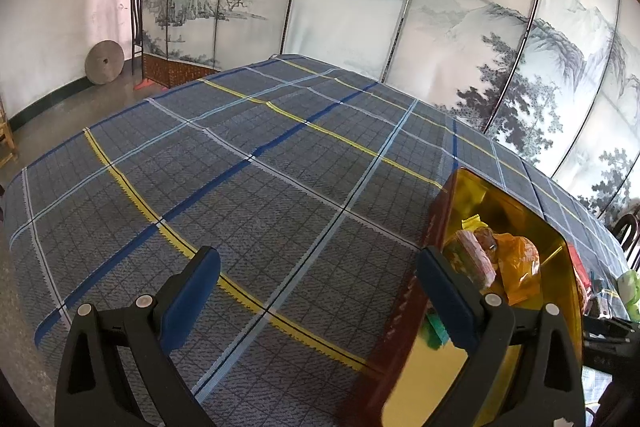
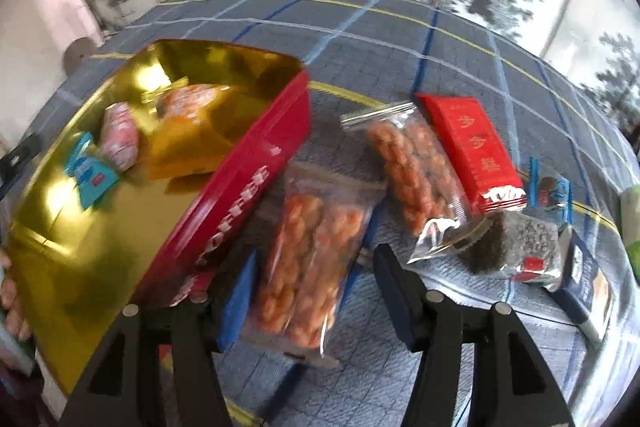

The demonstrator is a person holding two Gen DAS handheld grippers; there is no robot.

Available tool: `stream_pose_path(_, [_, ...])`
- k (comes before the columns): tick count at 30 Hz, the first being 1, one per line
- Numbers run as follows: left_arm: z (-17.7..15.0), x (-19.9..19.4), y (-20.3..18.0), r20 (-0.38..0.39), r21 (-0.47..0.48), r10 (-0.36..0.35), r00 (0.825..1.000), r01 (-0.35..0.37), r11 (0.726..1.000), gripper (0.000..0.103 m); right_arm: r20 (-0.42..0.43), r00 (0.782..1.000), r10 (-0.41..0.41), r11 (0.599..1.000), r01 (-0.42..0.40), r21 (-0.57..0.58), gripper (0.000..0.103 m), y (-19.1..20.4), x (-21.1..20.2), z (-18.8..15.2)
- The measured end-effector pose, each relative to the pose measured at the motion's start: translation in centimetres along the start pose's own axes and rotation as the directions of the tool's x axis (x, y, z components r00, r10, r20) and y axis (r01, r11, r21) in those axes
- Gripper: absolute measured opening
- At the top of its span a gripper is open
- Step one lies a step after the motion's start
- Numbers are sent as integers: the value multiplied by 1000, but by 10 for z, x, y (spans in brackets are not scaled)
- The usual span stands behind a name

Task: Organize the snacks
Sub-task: 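Grasp the orange twisted-snack bag with the right gripper and lift it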

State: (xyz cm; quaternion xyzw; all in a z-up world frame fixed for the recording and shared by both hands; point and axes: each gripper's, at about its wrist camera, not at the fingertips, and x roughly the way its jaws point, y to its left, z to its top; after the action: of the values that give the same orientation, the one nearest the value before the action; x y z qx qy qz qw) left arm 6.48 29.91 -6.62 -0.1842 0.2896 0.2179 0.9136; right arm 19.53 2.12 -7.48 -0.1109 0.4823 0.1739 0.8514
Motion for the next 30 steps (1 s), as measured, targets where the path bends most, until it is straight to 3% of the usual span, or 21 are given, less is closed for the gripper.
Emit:
stream_pose_path(4, [-1, 1, 1, -5, 1, 0, 1000, 0, 1000, 97, 7, 1000, -15, 1000, 15, 20, 59, -4, 0, 4])
stream_pose_path(6, [-1, 0, 1, -3, 1, 2, 1000, -2, 1000, 97, 22, 1000, -2, 1000, 2, 6, 44, -7, -6, -2])
stream_pose_path(7, [-1, 0, 0, -2, 0, 2, 1000, -2, 1000, 97, 29, 1000, 7, 1000, -7, -8, 38, -8, -10, -8])
stream_pose_path(11, [-2, -1, 1, 12, 7, 13, 1000, -13, 1000, 97, 57, 995, 79, 996, -77, -37, 38, -24, -38, -52])
stream_pose_path(16, [-4, -24, -17, 68, 120, 46, 997, -54, 991, 97, 123, 992, 7, 992, -23, 126, 38, -106, -96, -112])
stream_pose_path(19, [-6, -60, -45, 119, 221, -37, 992, 10, 975, 98, 131, 985, -109, 971, 77, 226, 38, -173, -122, -133])
stream_pose_path(21, [-6, -80, -68, 126, 294, -106, 986, 65, 954, 98, 127, 977, -173, 942, 126, 311, 38, -216, -132, -145])
stream_pose_path(23, [-8, -94, -99, 97, 387, -178, 979, 127, 913, 102, 122, 964, -235, 915, 177, 362, 38, -253, -136, -155])
stream_pose_path(26, [-15, -101, -143, -17, 480, -252, 968, 229, 847, 102, 106, 947, -304, 877, 234, 420, 38, -294, -133, -169])
stream_pose_path(28, [-23, -102, -173, -126, 497, -308, 943, 328, 803, 102, 91, 931, -354, 859, 285, 425, 38, -309, -126, -173])
stream_pose_path(30, [-31, -102, -206, -238, 517, -343, 909, 417, 747, 102, 80, 929, -362, 851, 294, 434, 38, -322, -117, -177])
